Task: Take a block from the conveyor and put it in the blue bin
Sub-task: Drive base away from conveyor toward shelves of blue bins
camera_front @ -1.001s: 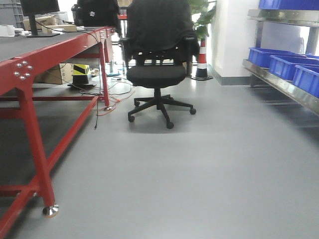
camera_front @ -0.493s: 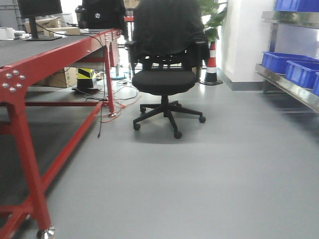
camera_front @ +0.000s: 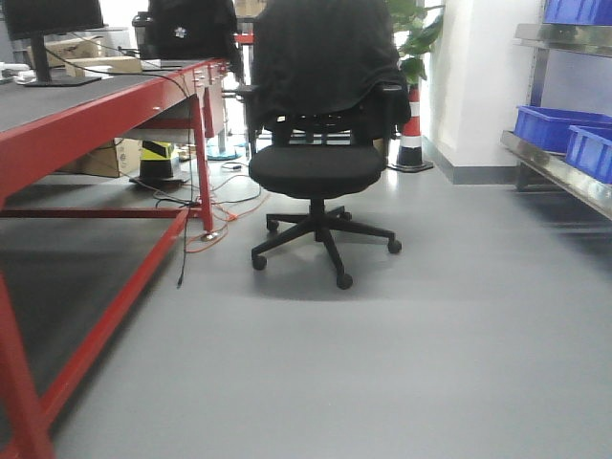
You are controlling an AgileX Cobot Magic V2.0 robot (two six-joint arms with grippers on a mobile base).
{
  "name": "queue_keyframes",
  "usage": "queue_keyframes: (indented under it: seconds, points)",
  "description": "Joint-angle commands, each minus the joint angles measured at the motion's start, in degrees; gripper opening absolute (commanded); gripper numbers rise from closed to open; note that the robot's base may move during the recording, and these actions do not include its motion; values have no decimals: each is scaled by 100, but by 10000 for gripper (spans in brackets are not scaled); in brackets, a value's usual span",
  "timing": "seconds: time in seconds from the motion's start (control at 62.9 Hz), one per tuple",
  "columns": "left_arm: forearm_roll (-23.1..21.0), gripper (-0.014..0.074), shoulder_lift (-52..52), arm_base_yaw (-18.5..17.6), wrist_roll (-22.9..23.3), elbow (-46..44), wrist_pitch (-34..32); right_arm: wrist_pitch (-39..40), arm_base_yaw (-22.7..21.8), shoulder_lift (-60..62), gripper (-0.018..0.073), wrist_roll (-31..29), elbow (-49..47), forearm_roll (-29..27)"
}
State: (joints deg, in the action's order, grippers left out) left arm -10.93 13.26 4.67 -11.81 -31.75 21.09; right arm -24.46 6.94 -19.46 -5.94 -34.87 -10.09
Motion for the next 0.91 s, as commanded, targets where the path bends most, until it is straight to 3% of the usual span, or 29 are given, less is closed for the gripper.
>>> queue_keyframes:
  seconds: [0.0, 0.89]
  points:
    - [-57, -111, -24, 27, -2, -1, -104, 92, 11, 7, -162, -6, -53, 29]
    - [-57, -111, -24, 27, -2, -1, -104, 92, 11, 7, -162, -6, -53, 29]
